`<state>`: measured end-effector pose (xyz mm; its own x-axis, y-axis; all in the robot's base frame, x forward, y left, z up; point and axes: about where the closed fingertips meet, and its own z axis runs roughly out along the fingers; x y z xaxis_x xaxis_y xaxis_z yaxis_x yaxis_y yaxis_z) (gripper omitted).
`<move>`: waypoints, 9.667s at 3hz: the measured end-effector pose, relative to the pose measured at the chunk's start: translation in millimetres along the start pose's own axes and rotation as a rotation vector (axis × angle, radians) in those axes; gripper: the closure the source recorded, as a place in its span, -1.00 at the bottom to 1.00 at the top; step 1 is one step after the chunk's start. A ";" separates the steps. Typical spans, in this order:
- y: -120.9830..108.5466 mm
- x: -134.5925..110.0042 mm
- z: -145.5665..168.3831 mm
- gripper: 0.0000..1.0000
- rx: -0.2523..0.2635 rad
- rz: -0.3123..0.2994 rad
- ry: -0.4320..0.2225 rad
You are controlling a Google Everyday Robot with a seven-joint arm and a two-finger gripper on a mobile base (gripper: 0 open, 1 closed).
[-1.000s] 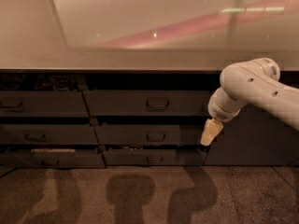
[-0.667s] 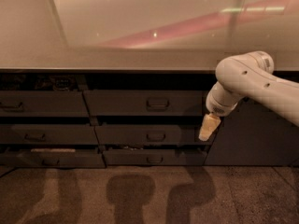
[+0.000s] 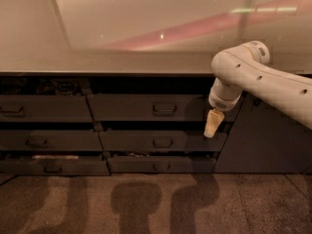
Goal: Open top drawer
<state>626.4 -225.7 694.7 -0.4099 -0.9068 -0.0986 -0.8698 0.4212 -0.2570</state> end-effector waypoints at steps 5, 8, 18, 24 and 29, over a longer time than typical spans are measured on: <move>5.6 0.5 -11.1 -1.00 -0.126 -0.161 -0.181; -28.3 2.6 3.2 -1.00 -0.011 -0.050 -0.069; -4.6 20.1 2.4 -1.00 -0.008 -0.182 -0.227; -7.4 13.3 14.1 -1.00 -0.105 -0.153 -0.235; -8.4 -6.7 -9.0 -1.00 -0.224 -0.199 -0.401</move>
Offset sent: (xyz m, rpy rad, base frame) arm -0.0105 -0.0029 0.0159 0.2725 0.0721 0.2375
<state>634.0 -223.0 706.2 -0.1303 -0.8877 -0.4416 -0.9761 0.1930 -0.1000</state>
